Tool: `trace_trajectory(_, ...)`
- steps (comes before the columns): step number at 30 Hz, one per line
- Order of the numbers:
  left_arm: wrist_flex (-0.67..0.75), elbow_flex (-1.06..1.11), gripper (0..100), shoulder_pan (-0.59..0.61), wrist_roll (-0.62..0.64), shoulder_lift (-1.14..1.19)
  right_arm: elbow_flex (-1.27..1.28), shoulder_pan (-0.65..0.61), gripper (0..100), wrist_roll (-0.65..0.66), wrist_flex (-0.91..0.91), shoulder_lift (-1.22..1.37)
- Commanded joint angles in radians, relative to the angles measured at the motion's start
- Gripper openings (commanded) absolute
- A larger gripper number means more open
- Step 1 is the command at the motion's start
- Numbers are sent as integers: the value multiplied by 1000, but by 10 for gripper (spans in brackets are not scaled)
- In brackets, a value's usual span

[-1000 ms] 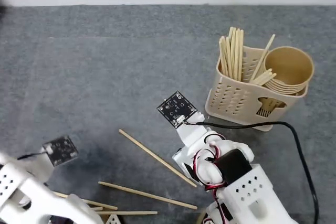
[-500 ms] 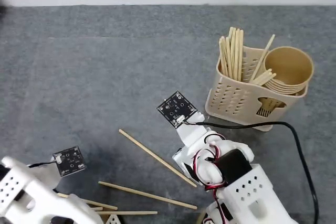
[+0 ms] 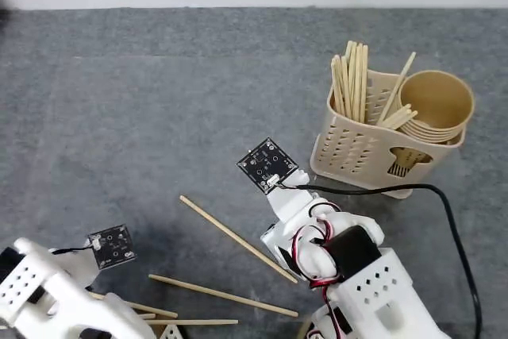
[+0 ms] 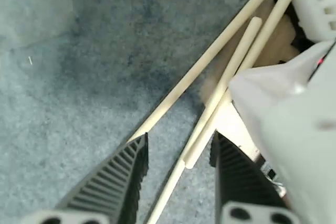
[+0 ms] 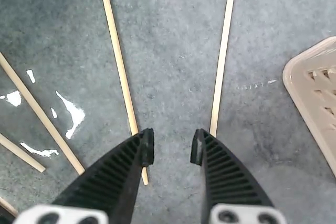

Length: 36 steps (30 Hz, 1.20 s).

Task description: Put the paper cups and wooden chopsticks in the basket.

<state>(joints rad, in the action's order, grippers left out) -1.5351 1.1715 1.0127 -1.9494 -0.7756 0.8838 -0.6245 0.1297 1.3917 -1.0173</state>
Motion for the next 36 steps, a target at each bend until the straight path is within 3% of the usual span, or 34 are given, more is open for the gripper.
trace_trajectory(1, 17, -1, 190, -41, 11, -18, -14, -1, 125, -3, -18, 7)
trace_trajectory(12, -9, -18, 201, -130, 86, -17, -14, -1, 125, -2, -10, -1)
trace_trajectory(18, -167, -145, 207, -155, 94, -6, -14, -2, 125, -2, -10, -1)
trace_trajectory(22, -215, -242, 207, -157, 97, 132, -14, -2, 125, -2, -10, -1)
trace_trajectory(27, -218, -404, 207, -158, 195, 433, -14, -2, 125, -2, -10, -1)
trace_trajectory(31, -216, -487, 207, -130, 173, 585, -14, -2, 128, -2, -10, 1)
trace_trajectory(36, -193, -515, 219, -68, 74, 600, -14, -2, 128, -2, -10, 4)
